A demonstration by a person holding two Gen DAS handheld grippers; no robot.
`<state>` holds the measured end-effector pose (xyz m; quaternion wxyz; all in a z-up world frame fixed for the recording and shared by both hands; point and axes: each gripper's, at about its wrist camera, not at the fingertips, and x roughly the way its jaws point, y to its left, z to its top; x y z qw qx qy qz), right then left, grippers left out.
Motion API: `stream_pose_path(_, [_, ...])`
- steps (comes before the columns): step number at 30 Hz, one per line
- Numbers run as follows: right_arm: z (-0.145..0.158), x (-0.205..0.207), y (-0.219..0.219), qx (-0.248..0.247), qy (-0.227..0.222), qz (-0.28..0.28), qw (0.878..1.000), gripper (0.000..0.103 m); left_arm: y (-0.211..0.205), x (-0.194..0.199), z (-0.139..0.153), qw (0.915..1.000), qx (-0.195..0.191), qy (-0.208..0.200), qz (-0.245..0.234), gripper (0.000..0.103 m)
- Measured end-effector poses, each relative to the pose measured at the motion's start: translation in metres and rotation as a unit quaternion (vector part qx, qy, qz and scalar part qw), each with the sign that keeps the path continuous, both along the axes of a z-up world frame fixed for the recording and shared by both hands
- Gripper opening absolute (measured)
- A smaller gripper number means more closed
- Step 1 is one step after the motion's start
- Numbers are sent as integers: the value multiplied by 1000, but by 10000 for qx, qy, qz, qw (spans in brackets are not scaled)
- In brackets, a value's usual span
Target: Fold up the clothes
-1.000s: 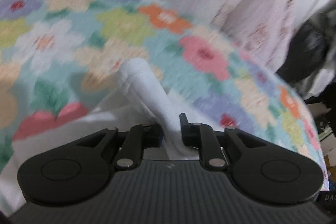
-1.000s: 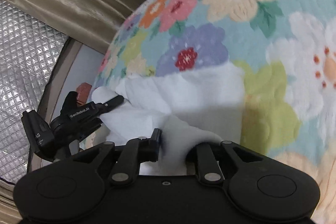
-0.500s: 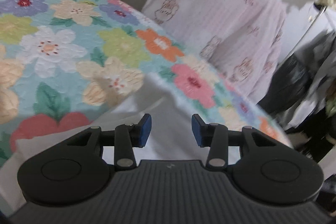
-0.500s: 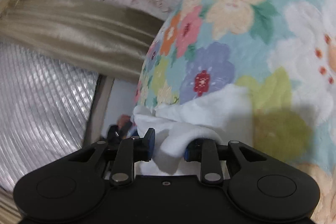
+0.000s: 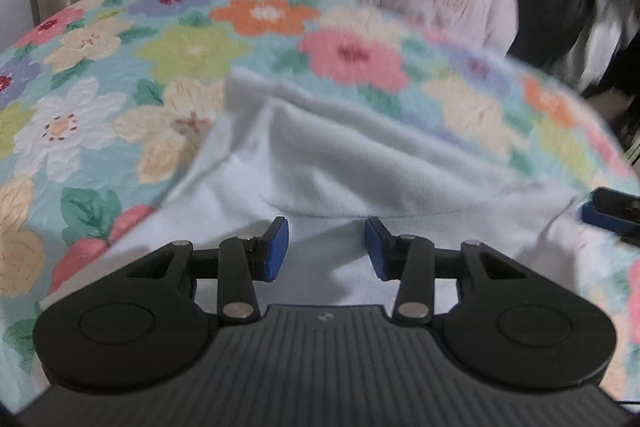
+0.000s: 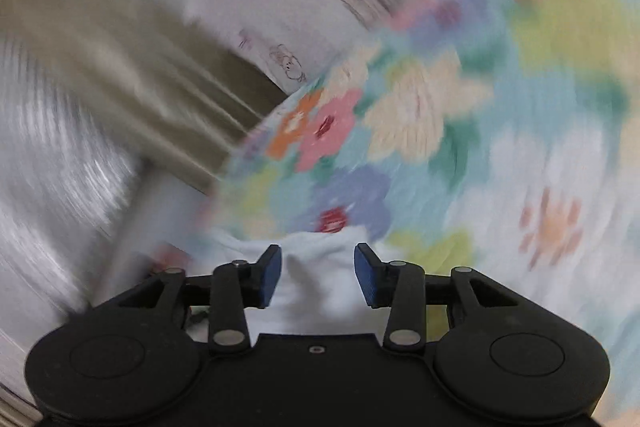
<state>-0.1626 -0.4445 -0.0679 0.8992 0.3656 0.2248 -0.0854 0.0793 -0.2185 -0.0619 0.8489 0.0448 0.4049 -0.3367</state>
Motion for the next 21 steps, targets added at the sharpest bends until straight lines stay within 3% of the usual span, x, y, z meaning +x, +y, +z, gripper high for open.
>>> stream_pose_path(2, [3, 7, 18, -663, 270, 253, 9971, 64, -14, 7, -7, 9999, 140, 81, 16, 41])
stream_pose_path(5, [-9, 15, 31, -1310, 596, 224, 9893, 64, -32, 23, -12, 9987, 468, 195, -95, 42])
stream_pose_path(8, [-36, 23, 11, -796, 651, -288, 9943, 64, -33, 25, -6, 9983, 550, 168, 11, 43])
stream_pose_path(11, [-57, 33, -2, -545, 630, -243, 9962, 58, -28, 33, -8, 9981, 438, 240, 363, 44])
stream_pose_path(14, [-57, 30, -9, -552, 674, -310, 9957, 50, -8, 41, -4, 9937, 196, 537, 967, 43])
stream_pose_path(18, [-49, 15, -27, -110, 791, -698, 9944, 50, 51, 29, 9, 9778, -524, 1262, 1592, 45])
stream_pose_path(21, [-41, 4, -32, 111, 821, -756, 9937, 54, 82, 2, 22, 9777, -281, 1228, 1677, 51])
